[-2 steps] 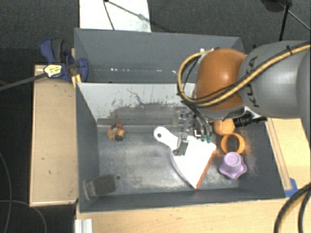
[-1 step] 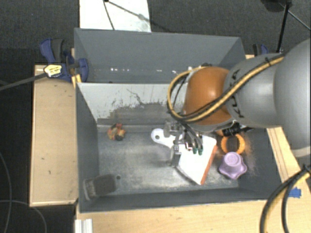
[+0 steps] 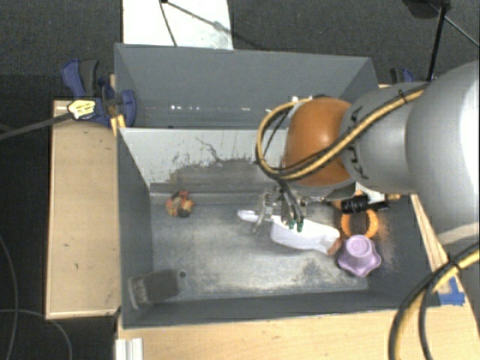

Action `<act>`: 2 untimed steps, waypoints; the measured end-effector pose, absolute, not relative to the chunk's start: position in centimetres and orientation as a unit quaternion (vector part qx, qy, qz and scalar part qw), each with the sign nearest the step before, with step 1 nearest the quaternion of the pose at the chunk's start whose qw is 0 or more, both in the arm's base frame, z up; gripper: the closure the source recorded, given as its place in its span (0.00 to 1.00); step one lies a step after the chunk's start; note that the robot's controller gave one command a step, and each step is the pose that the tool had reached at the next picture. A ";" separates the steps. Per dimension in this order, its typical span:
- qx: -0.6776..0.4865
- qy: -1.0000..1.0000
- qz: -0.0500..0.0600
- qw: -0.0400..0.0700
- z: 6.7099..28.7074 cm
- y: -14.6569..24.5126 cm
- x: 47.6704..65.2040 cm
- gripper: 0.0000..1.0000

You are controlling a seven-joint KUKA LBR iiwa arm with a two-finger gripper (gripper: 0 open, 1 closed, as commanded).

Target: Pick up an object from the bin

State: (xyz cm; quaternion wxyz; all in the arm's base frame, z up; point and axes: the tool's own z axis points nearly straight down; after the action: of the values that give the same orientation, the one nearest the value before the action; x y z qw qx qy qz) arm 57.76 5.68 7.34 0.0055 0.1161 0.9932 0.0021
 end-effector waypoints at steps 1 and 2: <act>0.116 0.993 0.002 0.006 7.3 5.7 57.8 1.00; 0.116 0.993 0.002 0.004 7.7 5.7 57.6 1.00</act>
Offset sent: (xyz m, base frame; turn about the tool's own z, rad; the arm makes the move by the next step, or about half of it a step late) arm -0.0001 0.0000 0.0464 0.0000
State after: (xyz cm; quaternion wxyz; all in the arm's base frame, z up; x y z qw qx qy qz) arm 57.63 5.68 7.65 0.0035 0.1162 0.9932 0.0015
